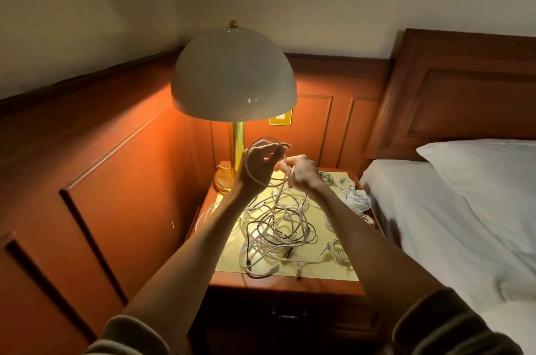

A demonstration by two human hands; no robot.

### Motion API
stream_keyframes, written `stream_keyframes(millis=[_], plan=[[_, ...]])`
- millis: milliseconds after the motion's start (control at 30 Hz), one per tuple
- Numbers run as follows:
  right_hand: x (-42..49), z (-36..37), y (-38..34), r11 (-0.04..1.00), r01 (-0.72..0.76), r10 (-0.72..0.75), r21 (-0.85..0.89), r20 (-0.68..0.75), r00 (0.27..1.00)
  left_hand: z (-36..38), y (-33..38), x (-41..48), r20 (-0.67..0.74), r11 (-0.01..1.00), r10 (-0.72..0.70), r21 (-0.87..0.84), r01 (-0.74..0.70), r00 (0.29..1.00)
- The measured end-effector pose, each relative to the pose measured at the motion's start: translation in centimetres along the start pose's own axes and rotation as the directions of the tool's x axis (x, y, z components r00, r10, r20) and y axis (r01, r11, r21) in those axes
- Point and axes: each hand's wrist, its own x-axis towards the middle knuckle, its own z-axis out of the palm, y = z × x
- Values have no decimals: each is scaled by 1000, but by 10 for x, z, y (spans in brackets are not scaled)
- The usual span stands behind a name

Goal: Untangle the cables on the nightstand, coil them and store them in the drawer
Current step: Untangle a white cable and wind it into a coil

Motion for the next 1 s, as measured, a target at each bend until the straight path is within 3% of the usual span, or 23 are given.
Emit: stream_keyframes(millis=[67,100,200,300,400,567,667,733,800,900,1000], plan=[[0,-5,-4,992,40,-35,116,-45,998,-1,-16,-4,-87,984,178,10,-177,980],[0,-9,-7,984,87,-74,155,-88,993,6,-37,-4,-64,985,173,31,-172,983],[1,-26,-21,960,192,-151,205,-200,968,32,-71,-25,168,993,-15,121,-5,986],[-1,-41,-34,913,338,-275,229,-267,924,61,-92,-55,409,925,-251,368,93,877],[-10,-57,-45,843,472,-394,259,-300,869,78,-113,-53,414,819,-385,565,99,825],[-26,-76,-51,771,572,-468,278,-361,807,71,-115,-39,330,734,-459,664,143,825],[-30,-83,-47,741,602,-487,298,-379,787,66,-114,-29,367,737,-511,653,177,777],[-30,-84,-44,739,603,-498,300,-359,789,62,-106,-21,453,805,-485,567,178,748],[-32,-84,-43,741,595,-501,310,-335,798,61,-93,-14,455,882,-381,441,168,805],[-35,-82,-43,726,589,-497,354,-322,806,64,-74,-8,296,908,-229,409,94,927],[-38,-83,-42,714,594,-495,370,-332,803,63,-66,3,253,965,-246,150,213,936]])
